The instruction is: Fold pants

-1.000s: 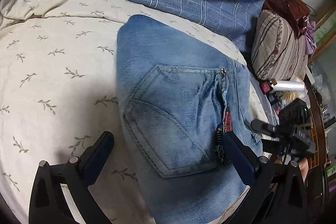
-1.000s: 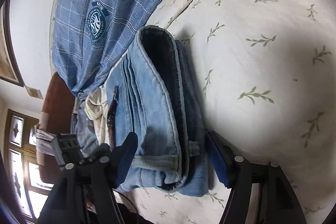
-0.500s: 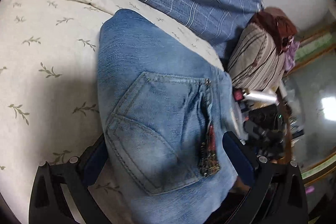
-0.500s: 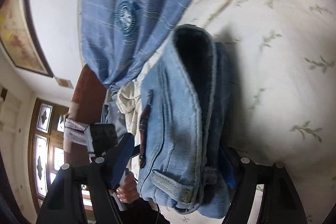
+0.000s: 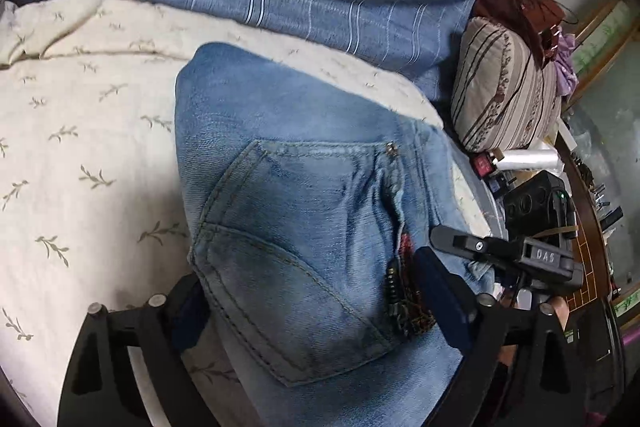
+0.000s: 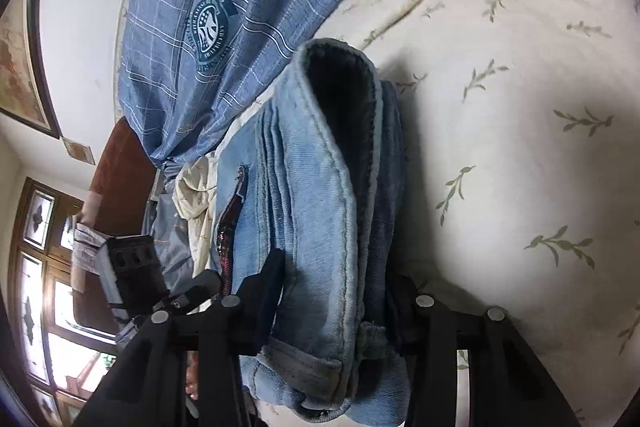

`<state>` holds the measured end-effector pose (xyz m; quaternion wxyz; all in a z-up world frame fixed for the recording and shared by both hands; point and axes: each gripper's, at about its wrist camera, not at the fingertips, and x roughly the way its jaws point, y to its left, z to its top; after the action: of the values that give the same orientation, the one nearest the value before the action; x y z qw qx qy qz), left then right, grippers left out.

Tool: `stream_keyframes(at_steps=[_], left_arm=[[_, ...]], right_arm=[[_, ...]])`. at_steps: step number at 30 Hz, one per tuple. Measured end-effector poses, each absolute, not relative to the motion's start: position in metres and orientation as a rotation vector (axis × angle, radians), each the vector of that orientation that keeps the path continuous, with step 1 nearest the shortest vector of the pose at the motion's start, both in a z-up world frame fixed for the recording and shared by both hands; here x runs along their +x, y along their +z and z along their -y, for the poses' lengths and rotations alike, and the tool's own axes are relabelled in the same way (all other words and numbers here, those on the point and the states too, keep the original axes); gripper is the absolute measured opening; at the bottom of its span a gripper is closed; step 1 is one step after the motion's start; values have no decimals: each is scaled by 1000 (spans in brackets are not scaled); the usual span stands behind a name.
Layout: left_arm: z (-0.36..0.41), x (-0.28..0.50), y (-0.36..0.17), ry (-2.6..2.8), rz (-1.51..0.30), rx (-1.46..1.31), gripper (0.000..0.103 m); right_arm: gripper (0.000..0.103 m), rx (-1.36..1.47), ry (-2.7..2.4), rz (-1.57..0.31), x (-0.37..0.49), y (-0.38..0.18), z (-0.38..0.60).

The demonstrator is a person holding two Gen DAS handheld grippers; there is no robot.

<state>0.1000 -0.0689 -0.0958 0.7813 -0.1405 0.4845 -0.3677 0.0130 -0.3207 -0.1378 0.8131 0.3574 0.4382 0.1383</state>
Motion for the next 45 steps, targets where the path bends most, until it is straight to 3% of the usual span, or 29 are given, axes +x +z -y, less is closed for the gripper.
stream_keyframes(at_steps=[5,13,25,45], left_arm=[[69,92,-83,-796,-970,-280,84],[58,84,-60,-780,-876,-279,83],[30,68,-25,-730,-736,-240,83],[39,94,-76,-604,-916,-204,83]], right_arm=[[46,655,289,-876,9,-121,306],[46,509,302,-747,0,-90,281],[45,504,383,-620,-2,-62,255],[45,518,276,-792,27,-100,246]])
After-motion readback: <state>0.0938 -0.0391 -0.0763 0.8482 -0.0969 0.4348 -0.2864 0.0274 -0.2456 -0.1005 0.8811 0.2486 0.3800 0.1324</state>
